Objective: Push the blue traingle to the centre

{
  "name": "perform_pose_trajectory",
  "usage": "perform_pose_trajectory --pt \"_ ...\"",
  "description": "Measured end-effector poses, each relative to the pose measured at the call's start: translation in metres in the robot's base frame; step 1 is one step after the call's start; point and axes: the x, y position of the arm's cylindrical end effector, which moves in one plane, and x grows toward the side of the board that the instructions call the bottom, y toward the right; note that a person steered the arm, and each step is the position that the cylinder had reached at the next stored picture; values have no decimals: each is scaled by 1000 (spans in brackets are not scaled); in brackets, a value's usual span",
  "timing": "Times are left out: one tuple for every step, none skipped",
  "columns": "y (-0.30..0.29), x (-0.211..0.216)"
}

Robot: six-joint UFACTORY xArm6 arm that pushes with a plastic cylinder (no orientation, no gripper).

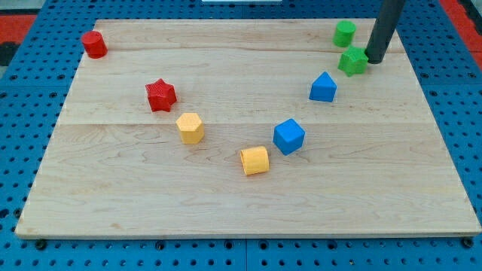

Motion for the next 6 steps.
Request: perform_pose_trajectory --pt "2 24" --pt "-6 73" --pt "-45 77" --pt "-67 70" --pt "-86 70" --pt "-108 68"
